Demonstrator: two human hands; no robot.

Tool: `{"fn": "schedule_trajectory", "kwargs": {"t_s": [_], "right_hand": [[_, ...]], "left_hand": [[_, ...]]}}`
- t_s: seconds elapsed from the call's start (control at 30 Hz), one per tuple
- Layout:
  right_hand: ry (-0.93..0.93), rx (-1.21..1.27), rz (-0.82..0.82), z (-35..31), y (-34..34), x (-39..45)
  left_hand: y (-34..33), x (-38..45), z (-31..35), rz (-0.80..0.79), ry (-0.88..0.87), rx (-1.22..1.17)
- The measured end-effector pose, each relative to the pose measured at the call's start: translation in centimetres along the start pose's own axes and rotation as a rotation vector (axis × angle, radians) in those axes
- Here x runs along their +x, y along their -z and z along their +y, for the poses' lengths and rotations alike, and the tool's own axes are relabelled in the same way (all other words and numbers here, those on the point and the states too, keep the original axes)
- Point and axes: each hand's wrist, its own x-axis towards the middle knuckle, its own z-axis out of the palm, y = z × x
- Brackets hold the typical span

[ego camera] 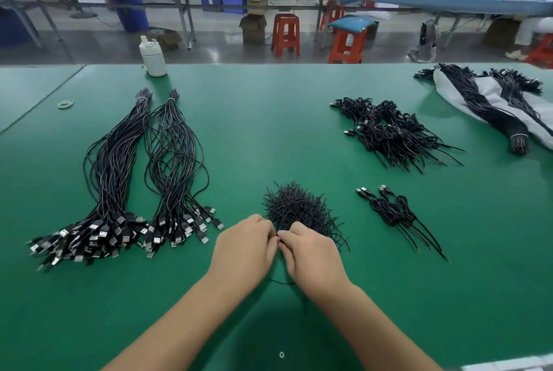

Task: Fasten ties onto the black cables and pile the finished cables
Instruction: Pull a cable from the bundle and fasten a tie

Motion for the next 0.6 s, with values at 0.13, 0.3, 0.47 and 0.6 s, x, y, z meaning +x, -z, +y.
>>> {"fn": "schedule_trajectory", "kwargs": {"t_s": [0.13, 0.3, 0.47, 0.6], "right_hand": [[0.012, -0.005, 0.054, 0.01, 0.37, 0.14], [0.034, -0.074, 0.142, -0.09, 0.33, -0.17], [0.129, -0.161, 0.234, 0.14, 0.02, 0.17], [0.193, -0.211, 0.312, 0.45, 0.16, 0.31]], "left_hand": [[-0.07, -0.09, 0.36, 0.027, 0.102, -0.237], [-0.12, -0.17, 0.38, 0.004, 0.231, -0.472], [-0.43, -0.28, 0.43, -0.029, 0.217, -0.339], [-0.37, 0.08, 0.25, -0.087, 0.243, -0.318]]}}
